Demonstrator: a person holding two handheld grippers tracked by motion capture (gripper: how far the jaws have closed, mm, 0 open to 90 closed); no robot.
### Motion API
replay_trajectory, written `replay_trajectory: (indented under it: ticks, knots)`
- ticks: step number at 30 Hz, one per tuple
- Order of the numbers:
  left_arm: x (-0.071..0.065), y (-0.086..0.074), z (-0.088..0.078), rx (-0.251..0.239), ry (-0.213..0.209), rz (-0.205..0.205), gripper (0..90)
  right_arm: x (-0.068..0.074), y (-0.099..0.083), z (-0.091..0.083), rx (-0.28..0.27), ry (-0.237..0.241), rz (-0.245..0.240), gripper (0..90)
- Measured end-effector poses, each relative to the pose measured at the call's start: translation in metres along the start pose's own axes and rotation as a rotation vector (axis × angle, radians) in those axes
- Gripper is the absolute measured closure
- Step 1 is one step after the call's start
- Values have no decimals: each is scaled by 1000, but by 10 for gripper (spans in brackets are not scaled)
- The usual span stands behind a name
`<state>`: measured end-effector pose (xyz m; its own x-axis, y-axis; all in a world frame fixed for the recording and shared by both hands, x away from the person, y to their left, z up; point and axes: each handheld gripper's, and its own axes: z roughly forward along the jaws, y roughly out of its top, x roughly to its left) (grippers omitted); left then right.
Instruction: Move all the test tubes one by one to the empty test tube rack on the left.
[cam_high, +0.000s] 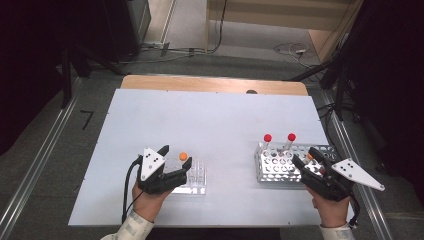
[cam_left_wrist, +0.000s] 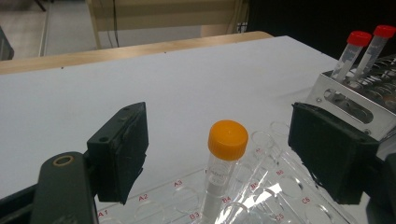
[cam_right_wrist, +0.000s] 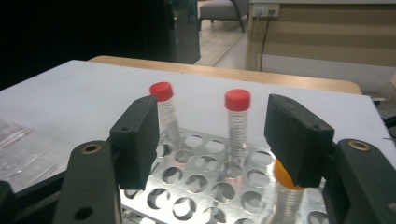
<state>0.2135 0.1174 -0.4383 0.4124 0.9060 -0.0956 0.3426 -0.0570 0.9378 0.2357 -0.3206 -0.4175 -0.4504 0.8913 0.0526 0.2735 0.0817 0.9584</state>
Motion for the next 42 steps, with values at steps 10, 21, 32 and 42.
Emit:
replay_trajectory:
  ticks: [10, 21, 32, 42]
  knots:
    - [0, 0, 0, 0, 4, 2, 209, -20, -8, 9, 11, -81, 11, 390]
    - [-1, 0, 0, 1, 4, 2, 209, -29, -18, 18, 36, -131, 2, 544]
    - [0, 0, 0, 1, 3, 3, 210, -29, -19, 20, 45, -157, -11, 664]
    - [-1, 0, 0, -2, 4, 1, 210, -28, -1, 8, -7, -179, 9, 671]
